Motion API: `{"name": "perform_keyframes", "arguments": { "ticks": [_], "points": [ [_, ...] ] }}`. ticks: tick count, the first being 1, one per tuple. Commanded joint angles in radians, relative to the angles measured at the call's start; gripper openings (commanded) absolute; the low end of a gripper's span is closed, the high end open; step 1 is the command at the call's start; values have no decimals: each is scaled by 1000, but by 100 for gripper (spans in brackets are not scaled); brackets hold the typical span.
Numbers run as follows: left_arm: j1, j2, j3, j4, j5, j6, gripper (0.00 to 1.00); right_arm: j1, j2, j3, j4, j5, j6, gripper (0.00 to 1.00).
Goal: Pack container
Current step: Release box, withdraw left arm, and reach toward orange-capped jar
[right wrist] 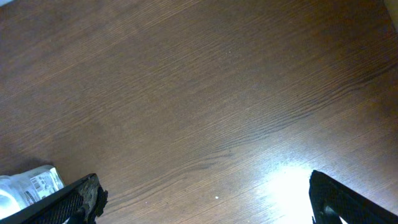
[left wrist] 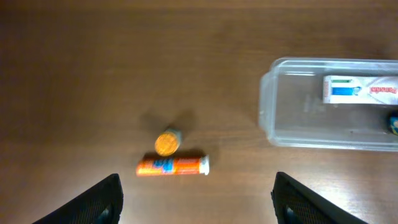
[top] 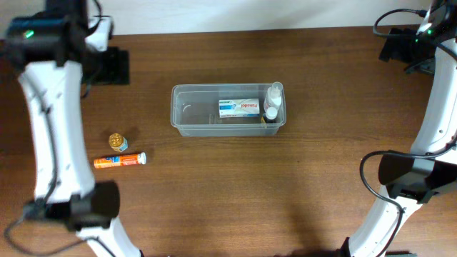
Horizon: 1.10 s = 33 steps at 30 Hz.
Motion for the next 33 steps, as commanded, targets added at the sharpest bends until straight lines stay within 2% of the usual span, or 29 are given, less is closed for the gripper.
{"name": "perform_keyframes", "arguments": {
  "ticks": [1, 5, 11, 15, 16, 18, 24, 33],
  "points": [
    [56, -27, -146, 0, -65, -72, 77, -1, -8, 7, 0, 12, -3, 99],
    [98, -26, -327, 76, -65, -91, 77, -1, -8, 7, 0, 12, -3, 98],
    [139, -26, -593, 303, -57, -117, 79, -1, -8, 7, 0, 12, -3, 98],
    [152, -26, -725, 436, -58, -116, 87, -1, -8, 7, 0, 12, -3, 98],
    [153, -26, -745, 460, -58, -116, 92, -1, -8, 7, 0, 12, -3, 98],
    [153, -26, -793, 523, -58, -116, 95, -1, -8, 7, 0, 12, -3, 98],
    [153, -14, -882, 637, -57, -116, 95, -1, -8, 7, 0, 12, -3, 98],
    [152, 44, -940, 669, -57, -116, 95, -1, -8, 7, 0, 12, -3, 98]
  ]
}}
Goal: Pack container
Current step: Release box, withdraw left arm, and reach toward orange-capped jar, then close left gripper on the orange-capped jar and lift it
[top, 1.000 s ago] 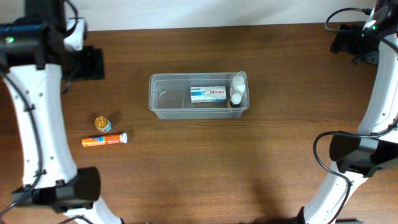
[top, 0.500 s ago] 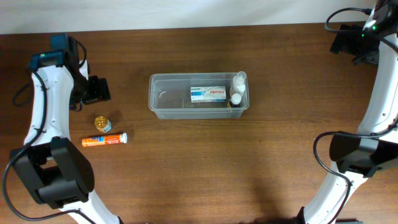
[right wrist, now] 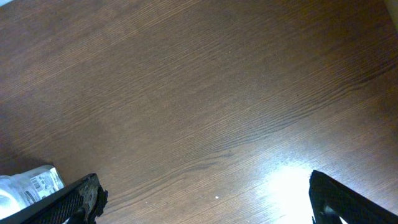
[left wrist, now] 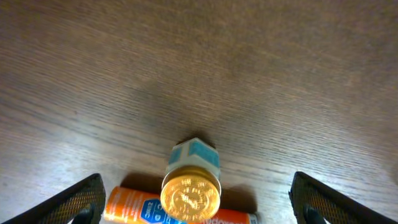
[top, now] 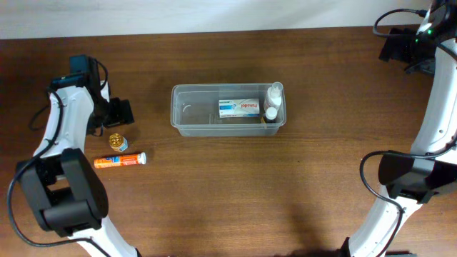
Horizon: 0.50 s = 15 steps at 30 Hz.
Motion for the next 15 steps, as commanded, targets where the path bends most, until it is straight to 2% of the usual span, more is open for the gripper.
{"name": "perform_keyframes", "arguments": {
  "ticks": [1, 6, 7, 15],
  "points": [
    [5, 46, -27, 7, -7, -6, 95, -1, -8, 7, 0, 11, -3, 98],
    [5, 89, -50, 10, 13, -7, 89, -1, -8, 7, 0, 11, -3, 98],
    [5, 98, -56, 11, 12, -6, 84, -1, -8, 7, 0, 11, -3, 98],
    [5, 161, -58, 13, 16, -7, 73, -1, -8, 7, 0, 11, -3, 98]
  ]
}}
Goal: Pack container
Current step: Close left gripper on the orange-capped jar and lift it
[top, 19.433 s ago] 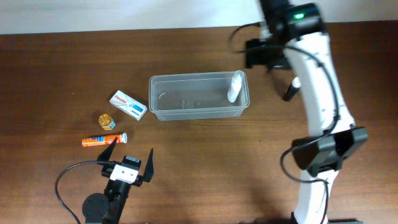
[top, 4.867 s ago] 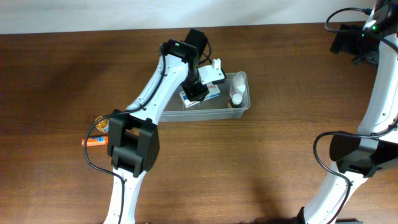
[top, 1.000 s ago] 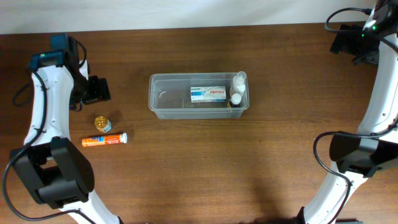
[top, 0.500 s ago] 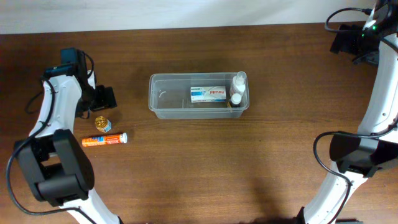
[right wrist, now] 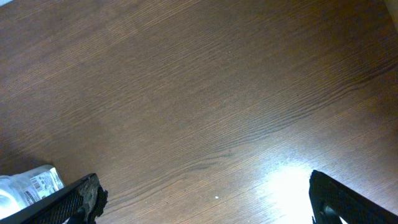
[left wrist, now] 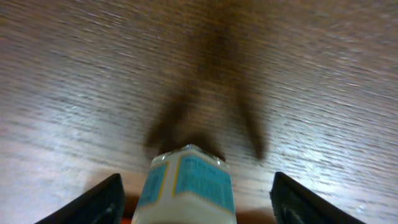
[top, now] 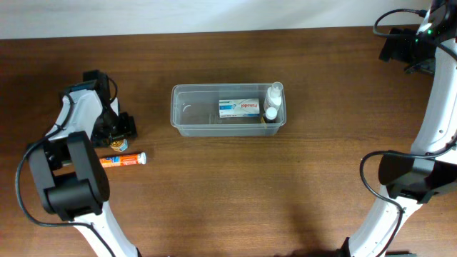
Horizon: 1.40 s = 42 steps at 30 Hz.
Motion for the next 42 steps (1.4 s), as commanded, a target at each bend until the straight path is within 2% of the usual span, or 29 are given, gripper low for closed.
{"name": "perform_keyframes", "arguments": {
  "ticks": [1, 10, 12, 13, 22, 30, 36, 42],
  "points": [
    [5, 39, -8, 5, 15, -3, 71, -1, -8, 7, 0, 11, -3, 98],
    [5, 65, -9, 5, 15, -3, 48, -1, -8, 7, 0, 11, -3, 98],
    [5, 65, -8, 10, 15, -3, 34, -1, -8, 7, 0, 11, -3, 98],
    [5, 65, -8, 13, 15, -3, 30, -1, -8, 7, 0, 11, -3, 99],
    [2, 65, 12, 7, 35, -3, 30, -1, -8, 7, 0, 11, -3, 98],
    [-20, 56, 173, -103, 53, 7, 30, -1, -8, 7, 0, 11, -3, 98],
    [-89, 24, 382, -230, 53, 103, 31, -1, -8, 7, 0, 11, -3, 98],
    [-225, -30, 568, -311, 53, 223, 31, -1, -8, 7, 0, 11, -3, 99]
  ]
}}
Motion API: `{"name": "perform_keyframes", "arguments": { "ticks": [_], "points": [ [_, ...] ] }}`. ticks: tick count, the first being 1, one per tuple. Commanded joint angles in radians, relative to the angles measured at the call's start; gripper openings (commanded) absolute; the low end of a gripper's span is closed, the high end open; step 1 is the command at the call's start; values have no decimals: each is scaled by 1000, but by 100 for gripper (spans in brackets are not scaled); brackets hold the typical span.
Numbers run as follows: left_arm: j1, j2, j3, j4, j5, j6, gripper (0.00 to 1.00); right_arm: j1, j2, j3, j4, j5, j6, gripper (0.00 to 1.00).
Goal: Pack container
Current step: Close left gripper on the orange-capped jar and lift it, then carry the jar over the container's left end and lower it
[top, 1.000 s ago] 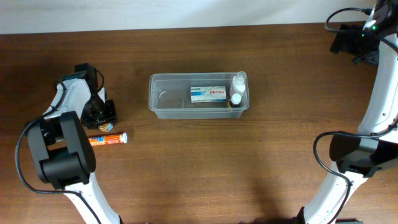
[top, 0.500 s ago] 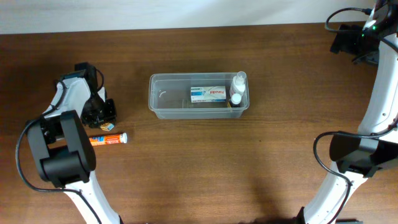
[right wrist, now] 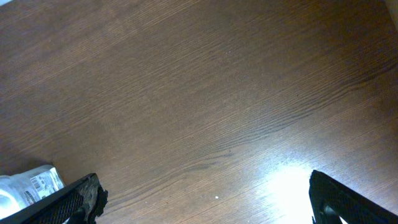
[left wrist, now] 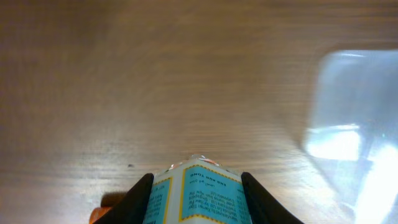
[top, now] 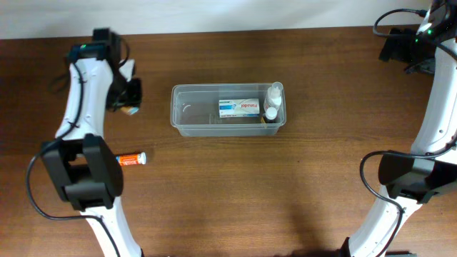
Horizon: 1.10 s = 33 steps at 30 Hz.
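Observation:
My left gripper (top: 128, 98) is shut on a small bottle with a blue label (left wrist: 199, 198), held above the table just left of the clear plastic container (top: 187, 114). The left wrist view shows the bottle wedged between both fingers (left wrist: 142, 193), with the container's corner (left wrist: 351, 106) ahead to the right. In the container lie a white and blue box (top: 239, 108) and two white bottles (top: 273, 100). An orange tube (top: 131, 158) lies on the table to the near left. My right gripper (right wrist: 205, 202) hangs open at the far right corner, holding nothing.
The brown wooden table (top: 228, 193) carries only the container and the tube. The left half of the container is free of items. My right arm (top: 435, 107) stands along the right edge.
My left gripper was low around the small bottle beside the orange tube. It is now shut on the bottle, lifted and moved back towards the container's left end. The right arm is unchanged.
The left gripper was open high over the far left, with bottle and tube on the table. It then stood above the bottle, then low around it. Now it holds the bottle near the container, and the tube lies alone.

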Motion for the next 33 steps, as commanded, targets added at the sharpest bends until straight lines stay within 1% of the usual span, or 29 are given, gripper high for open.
{"name": "perform_keyframes", "arguments": {
  "ticks": [1, 9, 10, 13, 21, 25, 33],
  "points": [
    [-97, -82, 98, -21, 12, 112, 31, -1, -8, 7, 0, 12, -3, 98],
    [-270, -94, 104, -10, 11, 191, 32, -1, -8, 7, 1, 12, -3, 98],
    [-286, -94, 104, -5, 11, 197, 35, -1, -8, 7, 0, 12, -3, 98],
    [-323, -92, 103, 19, 11, 212, 36, -1, -8, 7, 0, 12, -3, 98],
    [-340, -92, 74, 47, 11, 211, 36, -1, -8, 7, 0, 12, -3, 98],
    [-340, -92, 11, 76, 11, 211, 36, -1, -8, 7, 0, 12, -3, 98],
    [-342, -91, -146, 202, 33, 211, 36, -1, -8, 7, 0, 12, -3, 98]
  ]
}}
